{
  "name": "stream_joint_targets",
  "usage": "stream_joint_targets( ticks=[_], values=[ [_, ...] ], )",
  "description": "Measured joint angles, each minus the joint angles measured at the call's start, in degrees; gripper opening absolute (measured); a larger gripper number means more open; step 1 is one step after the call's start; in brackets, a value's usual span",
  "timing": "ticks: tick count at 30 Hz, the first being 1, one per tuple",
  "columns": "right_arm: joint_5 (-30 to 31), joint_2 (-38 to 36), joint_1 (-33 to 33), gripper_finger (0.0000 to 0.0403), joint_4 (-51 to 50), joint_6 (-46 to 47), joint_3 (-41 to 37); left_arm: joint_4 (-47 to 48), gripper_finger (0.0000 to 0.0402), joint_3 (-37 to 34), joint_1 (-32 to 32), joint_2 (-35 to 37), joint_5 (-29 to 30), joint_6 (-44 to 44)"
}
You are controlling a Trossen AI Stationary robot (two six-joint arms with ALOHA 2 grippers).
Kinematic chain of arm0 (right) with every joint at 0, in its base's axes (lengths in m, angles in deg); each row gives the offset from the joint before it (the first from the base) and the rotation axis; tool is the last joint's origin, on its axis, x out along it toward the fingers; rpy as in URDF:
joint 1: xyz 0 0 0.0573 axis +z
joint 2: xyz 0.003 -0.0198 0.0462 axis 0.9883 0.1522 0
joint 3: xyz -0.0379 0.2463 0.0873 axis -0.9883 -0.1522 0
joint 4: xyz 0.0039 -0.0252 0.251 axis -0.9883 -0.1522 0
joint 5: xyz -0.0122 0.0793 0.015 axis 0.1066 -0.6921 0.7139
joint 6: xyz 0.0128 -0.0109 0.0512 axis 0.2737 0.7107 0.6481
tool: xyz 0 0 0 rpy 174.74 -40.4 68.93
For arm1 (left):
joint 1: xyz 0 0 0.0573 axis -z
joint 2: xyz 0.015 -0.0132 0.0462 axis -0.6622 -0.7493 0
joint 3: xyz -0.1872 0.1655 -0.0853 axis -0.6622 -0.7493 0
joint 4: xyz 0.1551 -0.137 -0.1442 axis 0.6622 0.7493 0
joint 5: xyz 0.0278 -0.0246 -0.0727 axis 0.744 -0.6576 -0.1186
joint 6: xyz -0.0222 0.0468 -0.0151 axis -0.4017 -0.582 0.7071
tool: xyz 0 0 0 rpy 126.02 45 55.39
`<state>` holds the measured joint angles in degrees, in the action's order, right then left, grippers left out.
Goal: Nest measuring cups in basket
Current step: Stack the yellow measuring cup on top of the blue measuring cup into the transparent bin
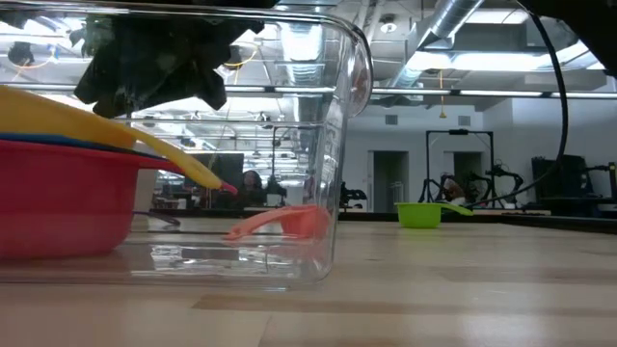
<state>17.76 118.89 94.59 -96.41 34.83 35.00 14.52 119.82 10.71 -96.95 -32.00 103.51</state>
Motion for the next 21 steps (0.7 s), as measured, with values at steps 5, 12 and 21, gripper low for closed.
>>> stream_joint_targets(
  ticks=[5,12,21],
  values=[
    [-0.04,-0.40,-0.39,0.0143,-1.89,0.65,1.13,1.13,0.0093,0.00,0.00,0.00,0.04,-0.02],
    [-0.22,-0.81,0.33,0.0142,-5.98,-1.44,5.49,1.16,0.0093,0.00,0.00,0.00,0.15,-1.11],
    [2.13,-3.04,-2.06,0.0121,-26.16,-1.46,10.37,2.98,0.0093,0.00,0.00,-0.02,-0.16,-3.21]
  ],
)
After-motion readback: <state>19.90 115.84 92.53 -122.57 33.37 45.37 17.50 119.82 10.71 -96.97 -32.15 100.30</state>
